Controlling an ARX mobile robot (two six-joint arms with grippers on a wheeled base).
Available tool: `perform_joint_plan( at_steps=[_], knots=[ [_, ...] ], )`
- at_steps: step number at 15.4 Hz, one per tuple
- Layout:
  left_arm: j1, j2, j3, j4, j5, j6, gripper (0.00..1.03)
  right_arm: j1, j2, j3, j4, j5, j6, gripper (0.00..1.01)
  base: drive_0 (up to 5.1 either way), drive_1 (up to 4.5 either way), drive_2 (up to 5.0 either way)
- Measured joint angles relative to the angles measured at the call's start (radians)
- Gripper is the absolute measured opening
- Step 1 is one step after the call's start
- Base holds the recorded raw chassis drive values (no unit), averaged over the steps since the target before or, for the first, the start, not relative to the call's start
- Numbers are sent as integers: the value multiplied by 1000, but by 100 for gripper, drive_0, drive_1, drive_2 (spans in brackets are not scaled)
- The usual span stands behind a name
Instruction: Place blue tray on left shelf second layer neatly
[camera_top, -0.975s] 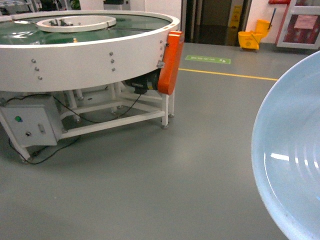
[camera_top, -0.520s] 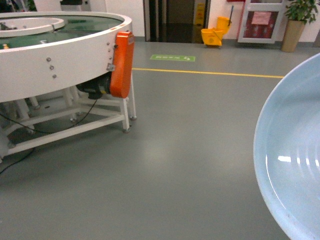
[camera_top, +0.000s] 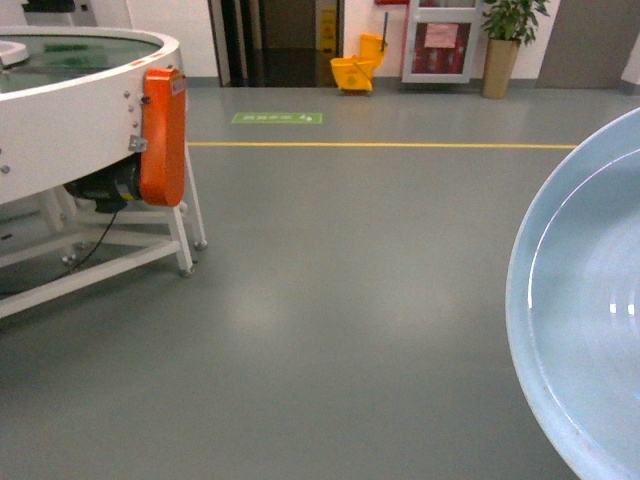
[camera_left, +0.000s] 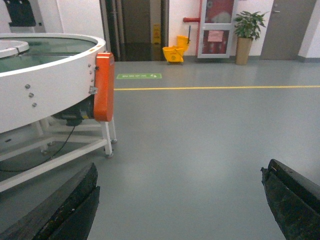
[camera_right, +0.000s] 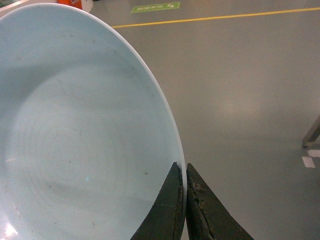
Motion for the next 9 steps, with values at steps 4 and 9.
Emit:
perform_joint_plan(
  at_steps=[4,9],
  knots=[
    [0,0,0,0,0,0,98,0,0,0,0,0,0,2,-159,-159,-159],
    [0,0,0,0,0,0,98,0,0,0,0,0,0,2,-167,-167,-167]
  ],
)
